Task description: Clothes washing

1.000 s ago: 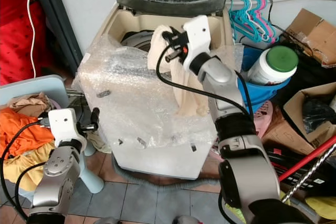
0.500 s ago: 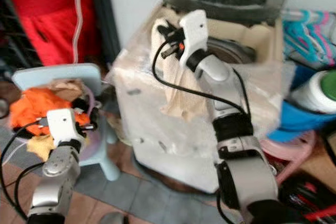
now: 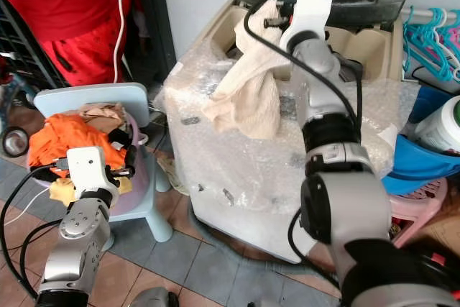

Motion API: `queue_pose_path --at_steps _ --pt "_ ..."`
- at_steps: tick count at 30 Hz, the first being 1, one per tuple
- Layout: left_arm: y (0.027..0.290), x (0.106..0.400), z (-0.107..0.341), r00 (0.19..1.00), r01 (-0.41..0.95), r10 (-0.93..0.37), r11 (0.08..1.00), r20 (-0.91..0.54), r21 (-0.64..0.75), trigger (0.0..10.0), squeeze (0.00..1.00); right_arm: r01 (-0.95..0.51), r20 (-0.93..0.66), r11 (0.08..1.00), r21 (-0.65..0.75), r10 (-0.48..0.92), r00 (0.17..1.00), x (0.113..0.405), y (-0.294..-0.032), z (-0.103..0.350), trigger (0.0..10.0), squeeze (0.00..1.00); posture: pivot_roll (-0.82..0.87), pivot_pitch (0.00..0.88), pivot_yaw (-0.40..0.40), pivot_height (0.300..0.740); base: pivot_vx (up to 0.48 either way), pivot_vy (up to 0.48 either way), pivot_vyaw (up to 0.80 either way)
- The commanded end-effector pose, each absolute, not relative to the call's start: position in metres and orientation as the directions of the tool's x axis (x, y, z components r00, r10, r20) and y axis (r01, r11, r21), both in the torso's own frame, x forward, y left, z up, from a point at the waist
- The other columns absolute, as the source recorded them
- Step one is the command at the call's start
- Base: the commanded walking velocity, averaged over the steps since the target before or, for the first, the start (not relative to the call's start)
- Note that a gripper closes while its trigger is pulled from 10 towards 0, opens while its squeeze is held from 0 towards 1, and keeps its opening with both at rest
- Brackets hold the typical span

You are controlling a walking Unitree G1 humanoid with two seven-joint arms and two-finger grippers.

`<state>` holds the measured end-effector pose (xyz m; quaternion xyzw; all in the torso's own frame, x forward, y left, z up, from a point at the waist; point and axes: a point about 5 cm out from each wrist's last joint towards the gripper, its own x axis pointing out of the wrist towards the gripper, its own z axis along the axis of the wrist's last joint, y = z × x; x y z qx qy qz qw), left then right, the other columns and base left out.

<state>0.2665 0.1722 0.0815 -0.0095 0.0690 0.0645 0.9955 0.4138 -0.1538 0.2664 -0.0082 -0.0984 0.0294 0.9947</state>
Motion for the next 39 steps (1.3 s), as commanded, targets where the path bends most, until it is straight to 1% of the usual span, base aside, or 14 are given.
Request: queue_pose_path --at_steps 1,6,10,11,14,16,17,20,24,27,29,31,34,39 --pt "0.175 0.266 0.081 0.979 -0.138 0.138 0.99 -0.149 0.009 10.0 0.0 -0.005 0.203 0.999 -0.037 0.012 0.979 0.411 -0.16 0.261 10.0 1.0 -0.01 0.007 0.011 0.74 0.0 0.0 0.0" --pt "0.175 0.266 0.081 0.979 -0.134 0.135 0.991 -0.156 0.012 10.0 0.0 0.087 0.242 0.99 -0.113 -0.057 0.969 0.398 -0.178 0.245 10.0 1.0 -0.02 0.011 0.016 0.74 0.0 0.0 0.0" --pt "0.175 0.267 0.08 0.978 -0.13 0.131 0.991 -0.16 0.015 10.0 0.0 -0.105 0.232 0.994 0.009 0.1 0.968 0.387 -0.17 0.231 10.0 1.0 -0.02 0.013 0.023 0.74 0.0 0.0 0.0" --pt "0.176 0.267 0.08 0.978 -0.129 0.13 0.992 -0.161 0.018 10.0 0.0 -0.205 0.204 0.979 -0.009 0.202 0.958 0.383 -0.159 0.224 10.0 1.0 -0.02 0.012 0.026 0.74 0.0 0.0 0.0" --pt "0.176 0.267 0.08 0.979 -0.126 0.128 0.992 -0.161 0.02 10.0 0.0 -0.313 0.17 0.95 -0.01 0.31 0.935 0.376 -0.148 0.214 10.0 1.0 -0.02 0.012 0.028 0.74 0.0 0.0 0.0" --pt "0.176 0.267 0.08 0.979 -0.124 0.126 0.992 -0.161 0.023 10.0 0.0 -0.43 0.141 0.902 -0.041 0.431 0.891 0.367 -0.135 0.204 10.0 1.0 -0.02 0.012 0.028 0.74 0.0 0.0 0.0" --pt "0.177 0.267 0.081 0.979 -0.124 0.126 0.992 -0.16 0.025 10.0 0.0 -0.552 0.084 0.831 -0.07 0.557 0.827 0.357 -0.122 0.192 10.0 1.0 -0.02 0.015 0.029 0.74 0.0 0.0 0.0" --pt "0.178 0.266 0.081 0.979 -0.126 0.129 0.992 -0.156 0.027 10.0 0.0 -0.615 0.018 0.782 -0.101 0.62 0.784 0.351 -0.115 0.179 10.0 1.0 -0.01 0.019 0.03 0.74 0.0 0.0 0.0" --pt "0.178 0.265 0.082 0.979 -0.131 0.134 0.991 -0.151 0.032 10.0 0.0 -0.612 -0.103 0.769 -0.185 0.604 0.79 0.356 -0.117 0.165 10.0 1.0 0.0 0.021 0.029 0.74 0.0 0.0 0.0" --pt "0.179 0.265 0.083 0.979 -0.131 0.135 0.991 -0.151 0.036 10.0 0.0 -0.565 -0.15 0.772 -0.292 0.547 0.824 0.364 -0.125 0.163 10.0 1.0 0.0 0.02 0.029 0.74 0.0 0.0 0.0" --pt "0.179 0.266 0.082 0.979 -0.128 0.133 0.991 -0.152 0.039 10.0 0.0 -0.414 -0.129 0.813 -0.408 0.397 0.908 0.38 -0.141 0.175 10.0 1.0 0.0 0.017 0.028 0.74 0.0 0.0 0.0" --pt "0.178 0.266 0.082 0.98 -0.126 0.131 0.991 -0.153 0.04 10.0 0.0 -0.306 -0.091 0.83 -0.466 0.299 0.95 0.389 -0.152 0.185 10.0 1.0 -0.01 0.016 0.029 0.74 0.0 0.0 0.0" --pt "0.178 0.266 0.082 0.979 -0.134 0.139 0.99 -0.151 0.043 10.0 0.0 0.02 0.151 0.921 -0.389 0.042 0.988 0.404 -0.183 0.236 10.0 1.0 0.0 0.011 0.021 0.74 0.0 0.0 0.0" --pt "0.178 0.265 0.082 0.978 -0.141 0.146 0.989 -0.15 0.043 10.0 0.0 0.075 0.259 0.953 -0.292 0.003 0.966 0.402 -0.188 0.249 10.0 1.0 0.0 0.013 0.016 0.74 0.0 0.0 0.0"
